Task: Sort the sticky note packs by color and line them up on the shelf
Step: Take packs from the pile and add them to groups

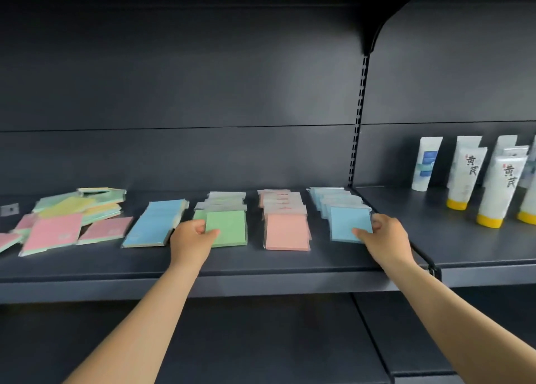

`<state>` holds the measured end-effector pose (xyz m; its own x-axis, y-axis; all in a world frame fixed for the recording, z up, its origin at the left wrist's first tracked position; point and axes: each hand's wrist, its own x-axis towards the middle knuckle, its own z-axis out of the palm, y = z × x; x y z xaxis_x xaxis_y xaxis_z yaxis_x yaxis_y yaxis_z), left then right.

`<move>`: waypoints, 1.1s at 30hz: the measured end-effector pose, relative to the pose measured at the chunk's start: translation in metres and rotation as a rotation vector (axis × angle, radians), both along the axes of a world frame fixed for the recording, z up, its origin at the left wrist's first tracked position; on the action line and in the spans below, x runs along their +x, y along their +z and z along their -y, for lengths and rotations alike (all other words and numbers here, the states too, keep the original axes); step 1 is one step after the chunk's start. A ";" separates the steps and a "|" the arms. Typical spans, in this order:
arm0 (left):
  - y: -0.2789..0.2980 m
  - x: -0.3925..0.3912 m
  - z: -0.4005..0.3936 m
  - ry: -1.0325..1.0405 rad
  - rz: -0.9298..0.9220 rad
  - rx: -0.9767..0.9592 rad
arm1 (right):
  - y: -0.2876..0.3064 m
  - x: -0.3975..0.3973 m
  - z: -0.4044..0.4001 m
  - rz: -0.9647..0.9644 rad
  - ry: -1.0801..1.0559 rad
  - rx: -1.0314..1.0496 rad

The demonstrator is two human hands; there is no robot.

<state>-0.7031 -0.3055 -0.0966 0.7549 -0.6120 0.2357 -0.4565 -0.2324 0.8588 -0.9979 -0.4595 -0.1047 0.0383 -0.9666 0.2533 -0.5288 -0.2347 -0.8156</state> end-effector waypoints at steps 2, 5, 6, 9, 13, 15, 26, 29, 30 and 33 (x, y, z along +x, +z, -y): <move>0.000 0.000 0.001 0.017 -0.004 -0.008 | -0.002 0.001 0.001 -0.027 -0.007 -0.007; 0.001 0.000 0.001 0.026 -0.022 -0.009 | -0.004 0.001 0.005 -0.049 -0.006 -0.011; 0.002 -0.001 0.001 0.022 -0.035 -0.010 | -0.004 0.001 0.005 -0.048 -0.005 -0.007; 0.006 -0.003 -0.001 0.012 -0.046 0.008 | -0.004 0.001 0.005 -0.039 -0.012 0.000; 0.009 -0.007 -0.004 0.049 -0.091 0.018 | 0.001 0.002 -0.005 -0.033 -0.071 -0.053; 0.011 -0.008 -0.005 0.051 -0.088 0.024 | 0.005 0.004 -0.011 -0.068 -0.087 -0.091; 0.065 0.056 -0.067 -0.216 0.550 0.484 | 0.072 0.079 -0.081 -0.807 0.206 -0.306; 0.084 0.097 -0.107 -0.233 0.672 0.640 | 0.090 0.130 -0.120 -0.851 0.307 -0.340; 0.089 0.113 -0.122 -0.226 0.693 0.670 | 0.095 0.148 -0.134 -0.849 0.334 -0.356; 0.103 0.161 -0.172 -0.198 0.750 0.729 | 0.106 0.207 -0.180 -0.826 0.401 -0.387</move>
